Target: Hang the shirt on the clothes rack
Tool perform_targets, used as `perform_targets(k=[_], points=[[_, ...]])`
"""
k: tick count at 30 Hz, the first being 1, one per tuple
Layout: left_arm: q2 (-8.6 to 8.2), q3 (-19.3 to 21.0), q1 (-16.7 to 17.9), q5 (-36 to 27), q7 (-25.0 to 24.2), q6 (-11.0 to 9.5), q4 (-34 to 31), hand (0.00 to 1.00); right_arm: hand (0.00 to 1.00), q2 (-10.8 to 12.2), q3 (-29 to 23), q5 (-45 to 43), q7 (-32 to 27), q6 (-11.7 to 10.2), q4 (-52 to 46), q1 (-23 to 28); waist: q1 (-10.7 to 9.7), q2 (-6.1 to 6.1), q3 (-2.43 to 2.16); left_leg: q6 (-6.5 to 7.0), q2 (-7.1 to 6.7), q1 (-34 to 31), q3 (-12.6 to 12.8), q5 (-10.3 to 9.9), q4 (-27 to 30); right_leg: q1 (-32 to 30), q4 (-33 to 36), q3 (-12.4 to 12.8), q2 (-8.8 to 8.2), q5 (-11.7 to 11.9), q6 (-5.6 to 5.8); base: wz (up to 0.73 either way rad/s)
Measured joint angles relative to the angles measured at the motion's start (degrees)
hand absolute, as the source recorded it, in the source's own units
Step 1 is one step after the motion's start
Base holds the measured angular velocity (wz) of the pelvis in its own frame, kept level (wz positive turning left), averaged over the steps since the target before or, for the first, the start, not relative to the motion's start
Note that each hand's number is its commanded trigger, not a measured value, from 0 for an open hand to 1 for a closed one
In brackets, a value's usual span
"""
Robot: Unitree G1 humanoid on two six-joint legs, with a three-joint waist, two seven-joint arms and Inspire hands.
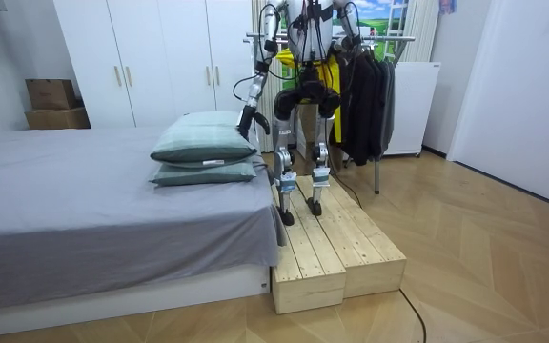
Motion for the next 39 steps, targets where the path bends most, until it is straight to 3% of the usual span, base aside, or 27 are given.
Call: perform_targets(k=[12, 16, 25, 33, 39], points=[[0.19, 1.8, -0.3, 0.0, 0.0, -0.2, -0.3, 0.0, 1.0, -0.1, 0.0, 1.7, 2.9, -0.1, 0.0, -3.7, 0.6, -0.26, -0.13, 0.11, -1.69, 0.0, -6.9, 0.6, -1.6, 0.1, -0.5, -0.4, -0.16, 0.0, 0.0, 0.03], [0.74, 2.5, -0.6, 0.0, 0.0, -0.5, -1.1, 0.0, 1.0, -0.3, 0.0, 5.6, 4.3, -0.1, 0.1, -4.6, 2.7, -0.84, -0.2, 0.1, -1.62, 0.1, -7.0, 0.6, -1.6, 0.3, -0.6, -0.5, -0.09, 0.1, -0.05, 0.01], [0.76, 2.5, -0.7, -0.2, 0.1, -1.2, -3.9, 0.0, 1.0, -0.3, 2.5, 11.0, 6.8, -0.2, 3.6, -6.7, 6.2, -0.68, -0.03, 0.08, -1.77, 0.5, -9.0, 0.7, -1.6, 1.8, -1.6, -2.4, -0.4, 0.1, 0.02, 0.1], [0.51, 0.8, -0.7, -0.3, 1.0, -1.8, -3.9, 0.0, 1.0, -0.3, 4.9, 18.0, 7.8, -0.2, 10.0, -12.9, 7.3, -0.76, -0.06, 0.15, -2.57, 0.5, -11.6, 0.8, -1.8, 2.4, -1.5, -3.3, -0.99, -0.1, 0.14, 0.05], [0.56, 0.5, -0.8, -0.3, 1.2, -3.4, -3.9, 0.0, 1.0, -0.3, 5.0, 23.3, 8.0, -0.3, 14.6, -15.3, 8.3, -0.82, -0.05, 0.23, -3.03, 0.9, -13.4, 0.8, -1.7, 3.7, -1.9, -5.5, -1.68, -0.5, 0.53, 0.19]])
